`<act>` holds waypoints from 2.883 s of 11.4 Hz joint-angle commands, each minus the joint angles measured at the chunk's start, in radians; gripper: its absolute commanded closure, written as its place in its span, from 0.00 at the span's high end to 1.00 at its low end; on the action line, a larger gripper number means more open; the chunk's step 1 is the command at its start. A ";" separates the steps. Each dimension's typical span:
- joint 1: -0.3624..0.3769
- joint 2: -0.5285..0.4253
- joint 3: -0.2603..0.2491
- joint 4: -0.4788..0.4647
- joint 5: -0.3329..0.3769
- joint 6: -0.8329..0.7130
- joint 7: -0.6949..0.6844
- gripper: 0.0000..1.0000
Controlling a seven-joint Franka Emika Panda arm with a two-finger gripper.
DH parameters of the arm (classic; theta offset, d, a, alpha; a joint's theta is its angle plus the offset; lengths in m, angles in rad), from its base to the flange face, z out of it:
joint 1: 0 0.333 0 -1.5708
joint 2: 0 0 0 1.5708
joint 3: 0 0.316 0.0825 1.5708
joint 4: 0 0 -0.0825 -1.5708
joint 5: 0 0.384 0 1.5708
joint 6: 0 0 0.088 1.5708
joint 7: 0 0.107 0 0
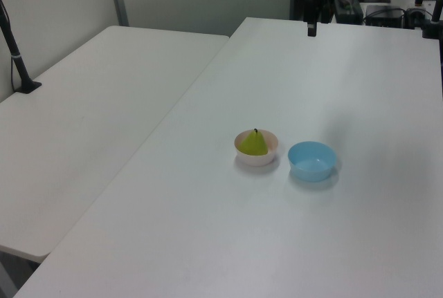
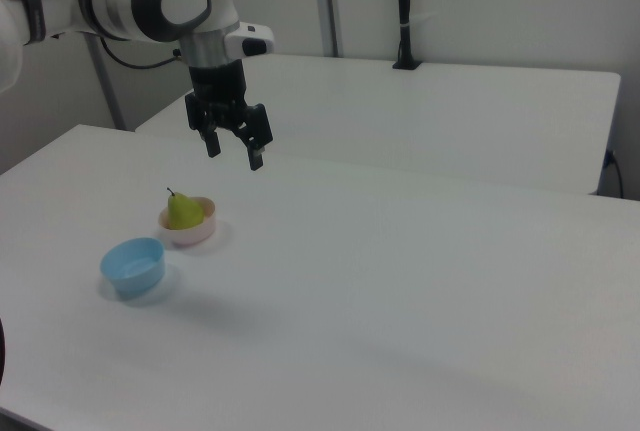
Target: Pick up a pear from the bowl
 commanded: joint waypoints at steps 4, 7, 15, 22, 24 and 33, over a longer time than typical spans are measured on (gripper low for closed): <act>0.017 -0.013 -0.001 -0.019 -0.017 0.000 -0.007 1.00; 0.107 -0.001 -0.020 0.012 -0.007 0.006 0.007 1.00; 0.369 0.263 -0.020 0.069 0.014 0.303 0.145 1.00; 0.408 0.420 -0.017 0.069 -0.024 0.431 0.154 0.94; 0.410 0.441 -0.017 0.069 -0.045 0.439 0.172 0.75; 0.397 0.337 -0.015 0.069 -0.046 0.400 0.174 0.24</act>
